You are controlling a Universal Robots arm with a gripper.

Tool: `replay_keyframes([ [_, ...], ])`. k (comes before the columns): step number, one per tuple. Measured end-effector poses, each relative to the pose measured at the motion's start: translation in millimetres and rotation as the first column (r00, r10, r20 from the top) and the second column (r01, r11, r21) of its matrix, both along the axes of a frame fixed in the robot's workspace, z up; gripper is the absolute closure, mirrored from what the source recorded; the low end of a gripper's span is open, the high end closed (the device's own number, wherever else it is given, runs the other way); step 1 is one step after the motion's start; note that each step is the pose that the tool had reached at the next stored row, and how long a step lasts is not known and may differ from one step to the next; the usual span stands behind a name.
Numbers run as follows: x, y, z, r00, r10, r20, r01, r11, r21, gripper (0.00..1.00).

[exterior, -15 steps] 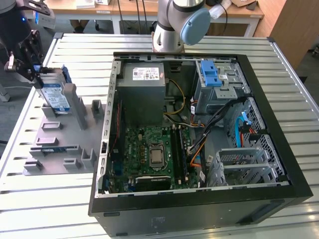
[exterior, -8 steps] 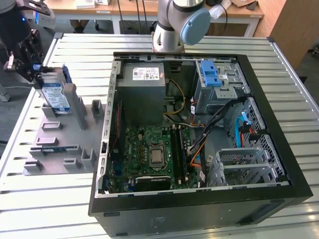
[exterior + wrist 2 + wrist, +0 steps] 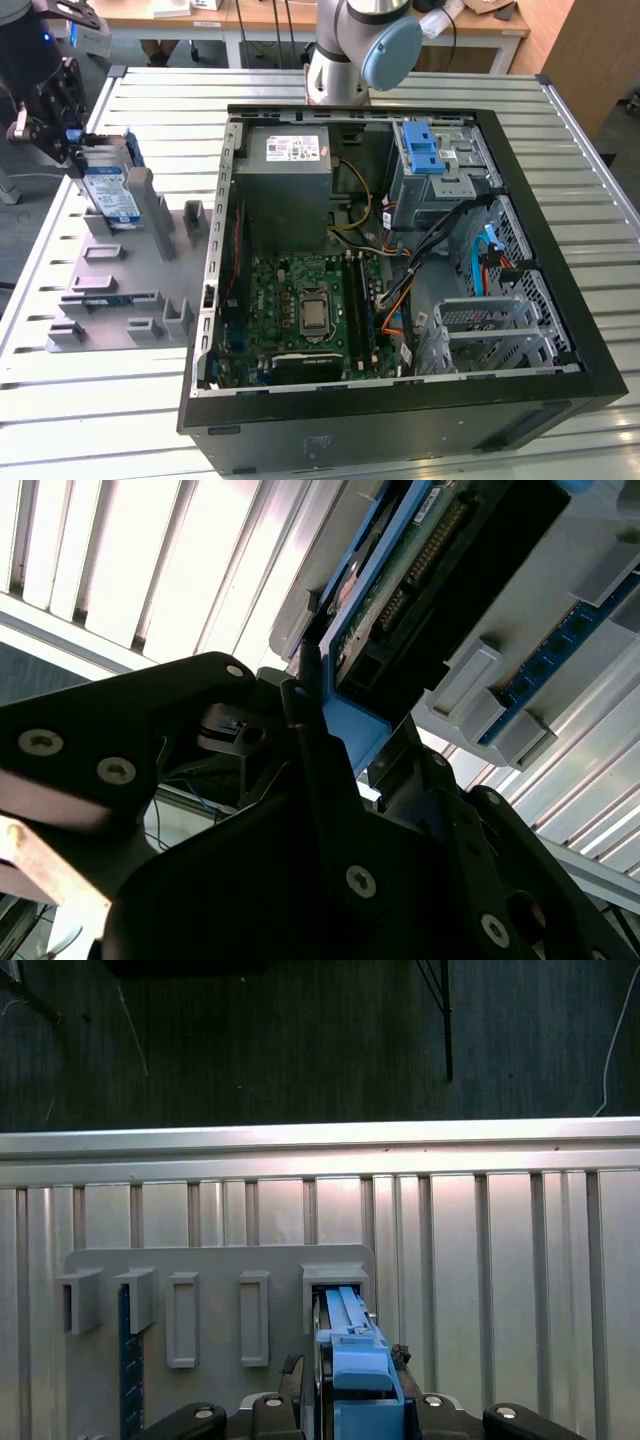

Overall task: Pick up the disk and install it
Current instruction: 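Pick up the disk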

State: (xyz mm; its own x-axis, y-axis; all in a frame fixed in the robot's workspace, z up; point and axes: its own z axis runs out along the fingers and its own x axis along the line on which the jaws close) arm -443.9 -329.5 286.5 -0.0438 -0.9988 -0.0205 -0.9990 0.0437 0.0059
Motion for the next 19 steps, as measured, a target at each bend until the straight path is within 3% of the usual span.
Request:
replay_keyframes([
  [10, 0.0, 1.8, 0.0, 1.0000, 0.000, 0.0000, 0.000, 1.0000, -0.0010, 0.56],
  [14, 0.0, 1.7, 0.0, 1.0000, 0.000, 0.0000, 0.000, 1.0000, -0.0100, 0.56],
  [19, 0.0, 1.8, 0.0, 1.0000, 0.000, 0.0000, 0.000, 0.9999, -0.0112, 0.56],
])
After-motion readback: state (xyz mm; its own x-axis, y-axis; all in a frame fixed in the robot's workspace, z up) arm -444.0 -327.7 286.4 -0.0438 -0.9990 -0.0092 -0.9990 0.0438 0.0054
